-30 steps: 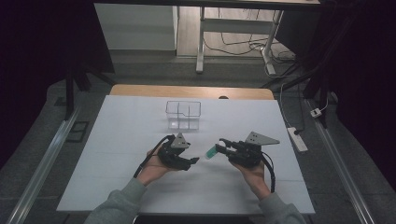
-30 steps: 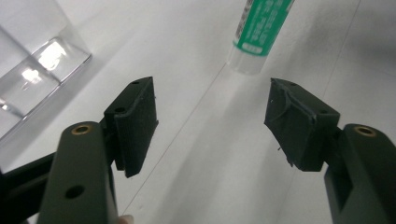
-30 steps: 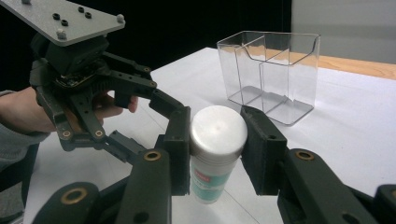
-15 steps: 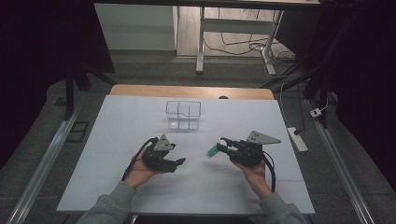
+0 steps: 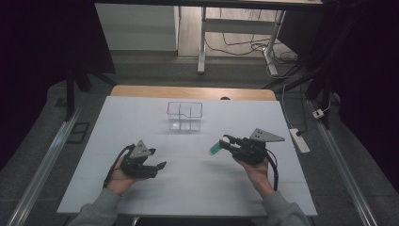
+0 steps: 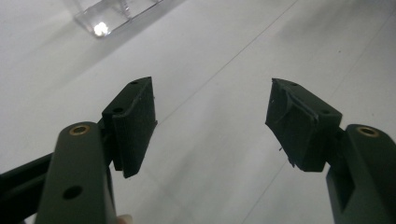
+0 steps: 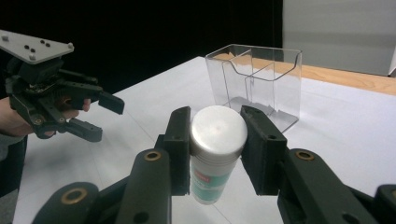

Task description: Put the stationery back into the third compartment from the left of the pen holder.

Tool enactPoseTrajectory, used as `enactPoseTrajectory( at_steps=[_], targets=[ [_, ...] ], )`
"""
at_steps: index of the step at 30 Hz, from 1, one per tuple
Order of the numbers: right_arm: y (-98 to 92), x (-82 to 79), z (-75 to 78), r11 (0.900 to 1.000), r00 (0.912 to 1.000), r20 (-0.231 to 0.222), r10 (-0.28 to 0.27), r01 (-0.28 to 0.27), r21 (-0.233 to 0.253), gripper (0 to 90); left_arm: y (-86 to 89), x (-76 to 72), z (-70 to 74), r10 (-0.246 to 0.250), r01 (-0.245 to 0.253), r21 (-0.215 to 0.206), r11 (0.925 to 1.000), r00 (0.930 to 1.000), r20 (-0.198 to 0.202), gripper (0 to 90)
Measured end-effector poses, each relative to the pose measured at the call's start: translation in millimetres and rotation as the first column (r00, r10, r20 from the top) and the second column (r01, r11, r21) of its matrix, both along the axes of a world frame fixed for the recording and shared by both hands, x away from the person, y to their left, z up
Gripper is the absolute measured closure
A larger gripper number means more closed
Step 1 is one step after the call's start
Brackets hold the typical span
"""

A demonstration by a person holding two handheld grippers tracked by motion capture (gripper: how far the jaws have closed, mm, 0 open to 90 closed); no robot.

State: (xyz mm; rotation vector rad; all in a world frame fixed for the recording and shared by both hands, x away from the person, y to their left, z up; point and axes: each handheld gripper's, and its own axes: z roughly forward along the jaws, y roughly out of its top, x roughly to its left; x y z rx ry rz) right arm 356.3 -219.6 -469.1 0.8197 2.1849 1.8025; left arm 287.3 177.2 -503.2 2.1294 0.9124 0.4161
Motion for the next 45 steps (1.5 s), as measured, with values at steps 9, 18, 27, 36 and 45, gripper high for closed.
enactPoseTrajectory(
  at_steps=[9,18,27,36,45],
  targets=[
    [4.3,5.1,8.0,1.000,0.9999,0.012,-0.003,0.003,0.013,63.7,21.4,-8.3,-7.6,0.043,-0.043,-0.004,0.9991,0.9991,0.000,32.4],
    [9.3,12.9,14.1,1.000,0.9998,0.014,-0.014,0.013,0.029,63.7,41.4,-13.6,-11.3,0.099,-0.099,-0.013,0.9950,0.9951,-0.005,29.0],
    [19.4,21.8,23.2,0.999,0.9996,0.026,-0.013,0.012,0.032,63.7,50.2,-13.2,-14.1,0.108,-0.109,-0.014,0.9940,0.9940,-0.016,28.6],
    [25.6,30.6,33.3,0.999,0.9993,0.035,-0.015,0.014,0.033,63.7,49.4,-12.3,-15.0,0.104,-0.104,-0.015,0.9945,0.9943,-0.026,27.6],
    [32.3,47.1,42.5,0.999,0.9989,0.034,-0.034,0.033,0.034,63.7,48.8,-11.8,-15.8,0.104,-0.104,-0.010,0.9945,0.9942,-0.029,26.9]
  ],
)
